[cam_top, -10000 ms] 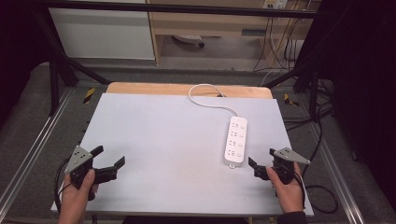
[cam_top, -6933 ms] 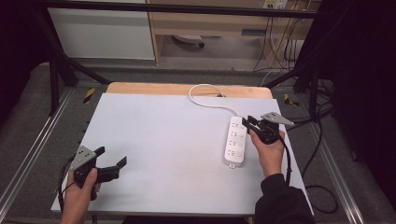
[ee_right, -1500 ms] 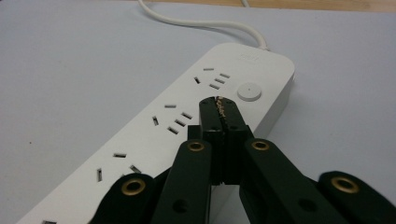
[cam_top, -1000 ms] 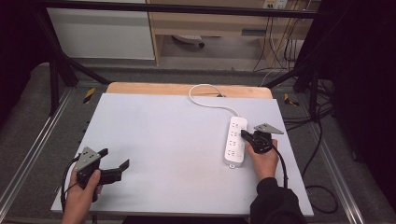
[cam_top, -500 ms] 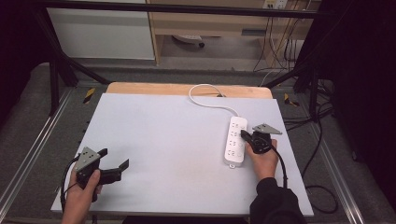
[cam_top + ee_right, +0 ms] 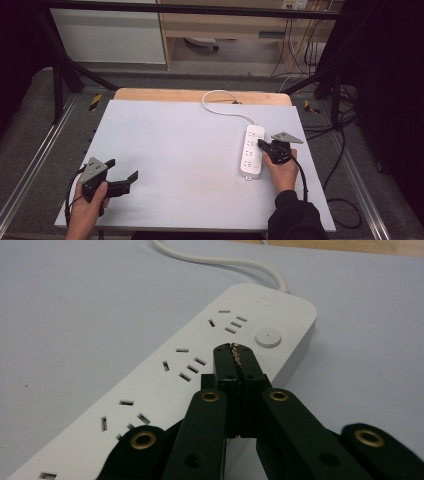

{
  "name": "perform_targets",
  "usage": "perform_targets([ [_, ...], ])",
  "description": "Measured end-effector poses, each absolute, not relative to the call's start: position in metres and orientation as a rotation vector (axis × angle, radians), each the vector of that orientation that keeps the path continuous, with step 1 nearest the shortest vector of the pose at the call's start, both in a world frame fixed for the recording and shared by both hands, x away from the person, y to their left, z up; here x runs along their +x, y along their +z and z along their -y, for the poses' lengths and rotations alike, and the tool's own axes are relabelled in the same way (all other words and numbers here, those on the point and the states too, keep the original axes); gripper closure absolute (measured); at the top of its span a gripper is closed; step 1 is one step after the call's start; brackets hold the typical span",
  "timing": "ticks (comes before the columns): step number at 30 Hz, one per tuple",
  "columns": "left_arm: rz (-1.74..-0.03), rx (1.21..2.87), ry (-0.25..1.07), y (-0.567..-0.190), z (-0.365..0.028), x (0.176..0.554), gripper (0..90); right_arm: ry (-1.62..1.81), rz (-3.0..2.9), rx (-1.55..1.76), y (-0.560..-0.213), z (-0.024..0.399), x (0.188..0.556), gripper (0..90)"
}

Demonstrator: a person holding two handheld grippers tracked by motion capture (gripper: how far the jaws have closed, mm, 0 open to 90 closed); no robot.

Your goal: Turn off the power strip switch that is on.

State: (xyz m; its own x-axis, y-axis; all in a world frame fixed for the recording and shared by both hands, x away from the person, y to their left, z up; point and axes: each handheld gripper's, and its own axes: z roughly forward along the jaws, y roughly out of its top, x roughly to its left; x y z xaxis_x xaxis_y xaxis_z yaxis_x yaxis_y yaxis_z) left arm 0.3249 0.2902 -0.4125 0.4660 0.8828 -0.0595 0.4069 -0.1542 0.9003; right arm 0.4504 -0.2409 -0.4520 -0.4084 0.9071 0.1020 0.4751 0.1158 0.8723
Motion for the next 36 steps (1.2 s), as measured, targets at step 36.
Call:
perform_targets([
  [36,-1.107,1.754,0.626,-0.4128,-0.2907,0.3253,5.8,1.281,-1.930,1.358,-0.4493,0.2435,0.4500,90.0],
])
